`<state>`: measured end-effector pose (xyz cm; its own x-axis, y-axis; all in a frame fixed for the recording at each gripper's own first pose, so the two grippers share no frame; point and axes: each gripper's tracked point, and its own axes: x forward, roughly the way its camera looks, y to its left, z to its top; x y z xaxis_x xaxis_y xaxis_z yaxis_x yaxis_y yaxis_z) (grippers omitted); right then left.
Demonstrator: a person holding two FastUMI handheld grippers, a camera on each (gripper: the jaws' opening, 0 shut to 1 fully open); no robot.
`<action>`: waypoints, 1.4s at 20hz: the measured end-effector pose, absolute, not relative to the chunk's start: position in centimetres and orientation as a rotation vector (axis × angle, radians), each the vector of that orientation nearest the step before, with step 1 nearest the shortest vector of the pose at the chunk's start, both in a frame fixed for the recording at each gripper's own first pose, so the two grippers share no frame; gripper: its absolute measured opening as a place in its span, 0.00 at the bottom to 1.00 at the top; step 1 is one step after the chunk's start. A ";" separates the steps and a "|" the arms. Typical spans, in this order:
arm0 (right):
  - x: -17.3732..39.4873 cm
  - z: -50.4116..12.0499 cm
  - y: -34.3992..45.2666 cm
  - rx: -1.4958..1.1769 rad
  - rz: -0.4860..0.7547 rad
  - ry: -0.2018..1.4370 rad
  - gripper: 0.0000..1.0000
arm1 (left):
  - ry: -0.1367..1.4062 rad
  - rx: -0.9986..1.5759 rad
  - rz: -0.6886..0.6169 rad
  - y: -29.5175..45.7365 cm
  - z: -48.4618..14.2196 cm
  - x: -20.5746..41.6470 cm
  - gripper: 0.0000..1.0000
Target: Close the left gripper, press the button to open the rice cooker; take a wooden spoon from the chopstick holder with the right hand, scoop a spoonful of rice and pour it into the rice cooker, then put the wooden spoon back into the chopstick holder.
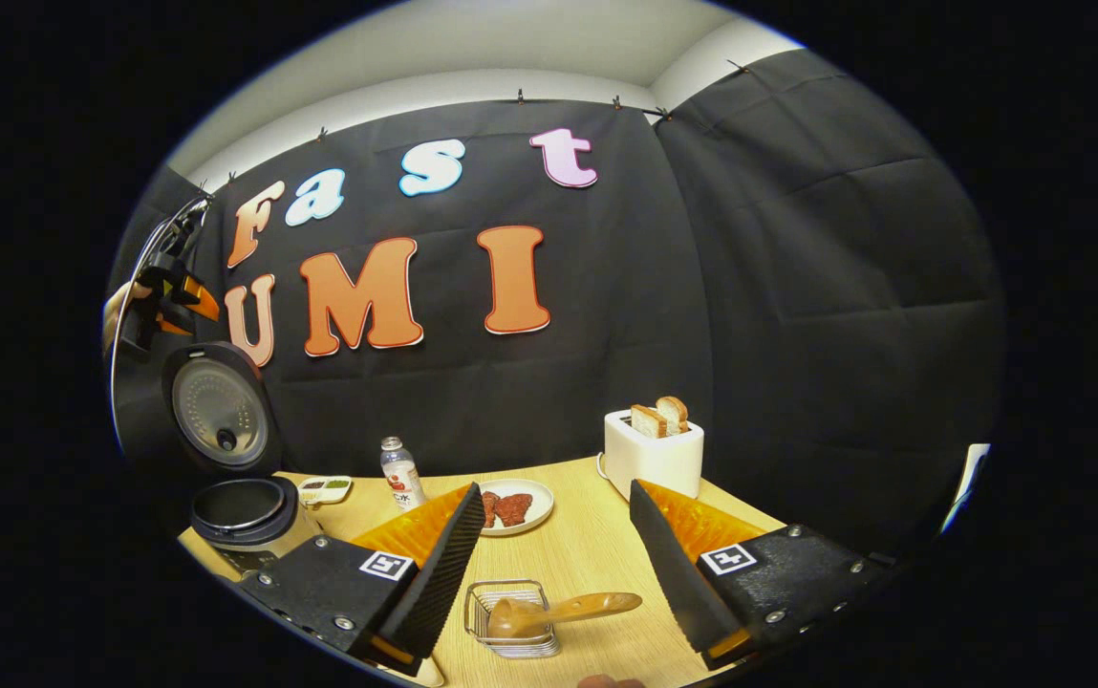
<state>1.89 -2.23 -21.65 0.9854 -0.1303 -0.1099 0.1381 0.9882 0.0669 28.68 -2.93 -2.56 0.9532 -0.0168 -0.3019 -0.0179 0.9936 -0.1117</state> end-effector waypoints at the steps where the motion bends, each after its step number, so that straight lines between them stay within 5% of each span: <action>1: 1.8 -21.4 -2.2 0.079 -0.129 0.102 0.94 | 0.332 -0.108 0.000 -2.8 -3.7 28.8 0.99; 16: -0.9 -20.0 -1.6 0.125 -0.100 0.082 0.94 | 0.504 -0.054 -0.135 -9.2 -15.6 20.0 1.00; 28: -3.4 -25.4 0.7 0.091 -0.022 0.182 0.94 | 0.254 0.016 -0.087 -12.7 -24.4 13.1 1.00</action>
